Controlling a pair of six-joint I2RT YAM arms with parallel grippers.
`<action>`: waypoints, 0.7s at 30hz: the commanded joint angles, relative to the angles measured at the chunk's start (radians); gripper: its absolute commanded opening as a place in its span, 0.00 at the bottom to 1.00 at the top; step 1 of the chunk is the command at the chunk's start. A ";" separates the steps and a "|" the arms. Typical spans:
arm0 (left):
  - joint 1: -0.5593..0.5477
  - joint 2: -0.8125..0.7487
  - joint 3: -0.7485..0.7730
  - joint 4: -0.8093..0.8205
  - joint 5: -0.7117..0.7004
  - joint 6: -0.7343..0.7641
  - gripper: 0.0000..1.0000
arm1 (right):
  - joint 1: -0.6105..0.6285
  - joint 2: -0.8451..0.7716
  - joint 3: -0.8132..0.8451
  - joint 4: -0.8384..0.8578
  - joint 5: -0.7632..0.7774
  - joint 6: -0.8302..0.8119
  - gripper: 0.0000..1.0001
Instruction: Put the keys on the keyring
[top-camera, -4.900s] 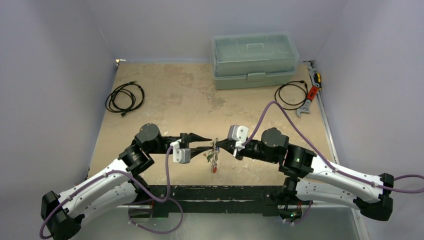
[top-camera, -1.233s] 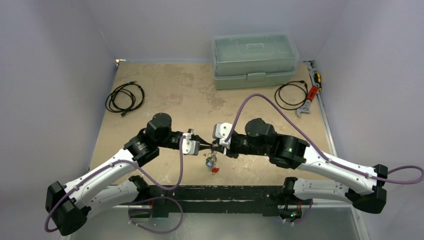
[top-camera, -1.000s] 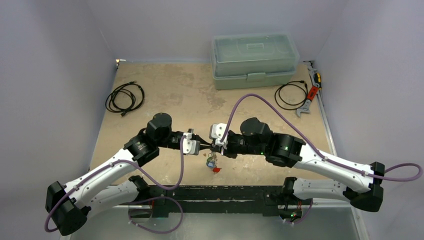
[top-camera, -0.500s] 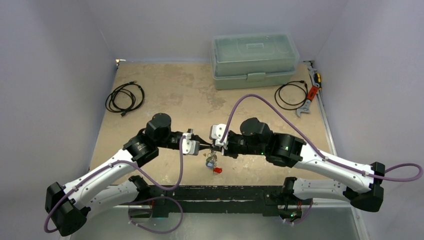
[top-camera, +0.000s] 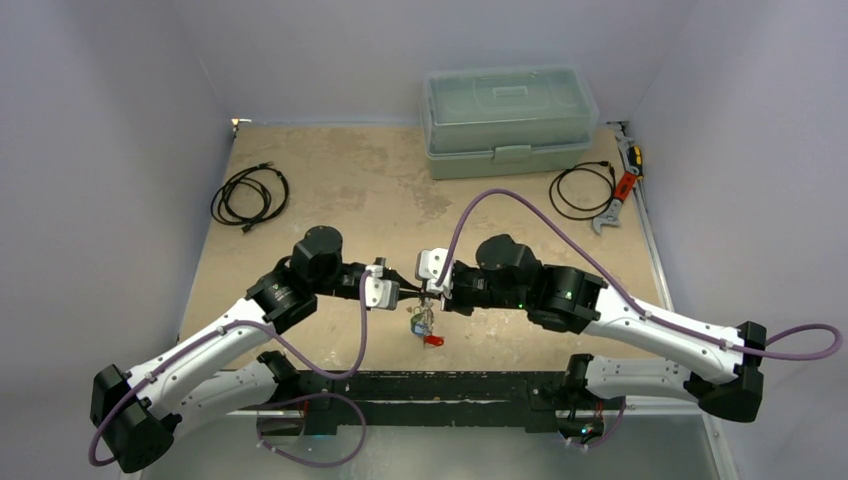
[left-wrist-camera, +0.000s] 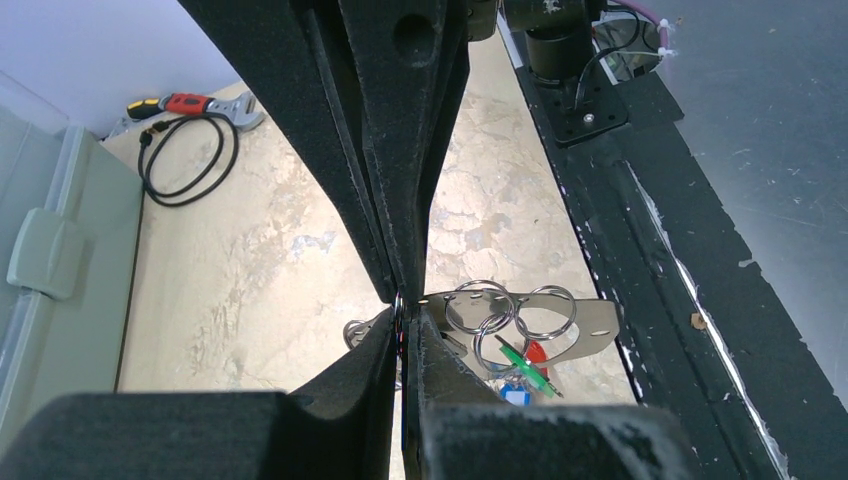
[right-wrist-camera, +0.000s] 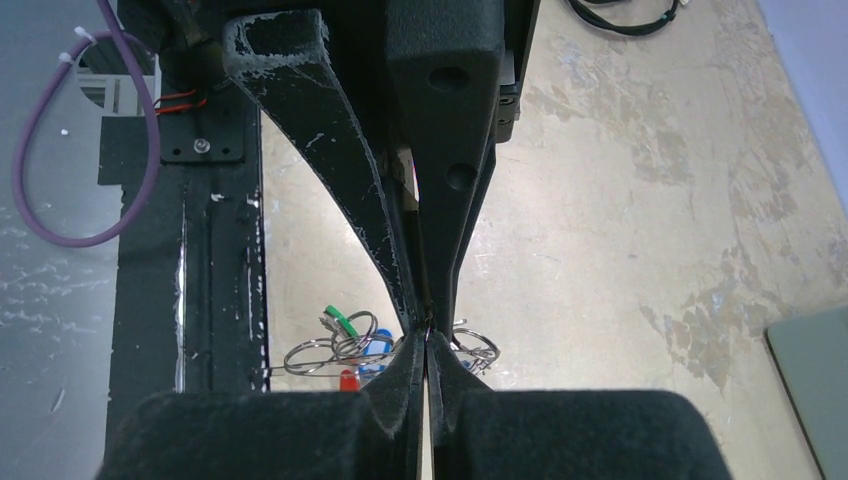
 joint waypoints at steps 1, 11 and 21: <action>0.003 -0.016 0.043 0.048 0.027 0.024 0.00 | 0.004 0.016 0.027 0.045 -0.013 -0.008 0.00; 0.002 -0.046 0.028 0.057 0.018 0.020 0.04 | 0.004 0.000 0.032 0.080 0.021 0.006 0.00; 0.003 -0.157 -0.023 0.165 -0.040 -0.033 0.46 | 0.004 -0.199 -0.125 0.394 0.053 0.081 0.00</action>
